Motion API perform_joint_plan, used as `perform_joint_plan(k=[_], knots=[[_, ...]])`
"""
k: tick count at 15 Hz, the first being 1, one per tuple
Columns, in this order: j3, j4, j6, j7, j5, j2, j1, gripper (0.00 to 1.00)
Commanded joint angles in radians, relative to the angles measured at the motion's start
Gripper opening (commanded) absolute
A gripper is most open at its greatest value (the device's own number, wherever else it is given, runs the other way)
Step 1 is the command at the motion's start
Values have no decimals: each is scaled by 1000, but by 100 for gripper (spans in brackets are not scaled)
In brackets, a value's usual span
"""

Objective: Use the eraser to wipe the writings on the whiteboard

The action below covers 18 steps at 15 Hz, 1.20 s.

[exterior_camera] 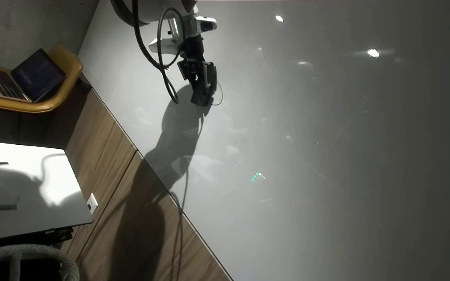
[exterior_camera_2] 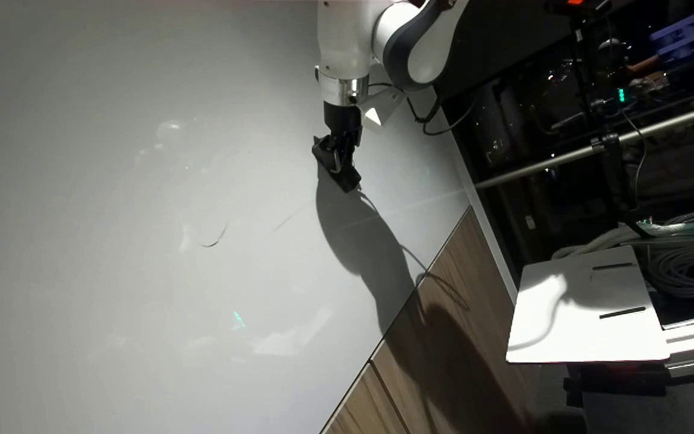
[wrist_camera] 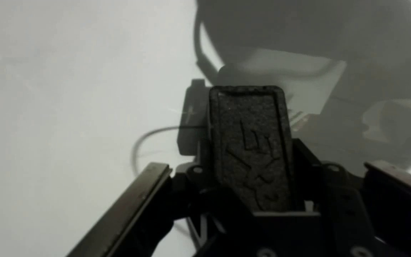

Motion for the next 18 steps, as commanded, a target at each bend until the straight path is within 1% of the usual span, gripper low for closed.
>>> perform_joint_plan(k=[1, 3, 4, 5, 6, 9, 12, 15, 18], knots=[[-103, -15, 91, -70, 16, -21, -83, 30], [-168, -11, 137, -144, 48, -16, -122, 30], [-188, -7, 153, -160, 57, -10, -134, 30], [-204, -14, 166, -186, 90, -14, -137, 30], [-211, -26, 178, -187, 99, -22, -141, 30], [-190, -94, 195, -158, 109, -79, -118, 30], [-169, -128, 204, -155, 122, -92, -87, 30], [-164, -124, 205, -171, 137, -84, -58, 30], [-160, -72, 194, -178, 142, -48, -32, 30]])
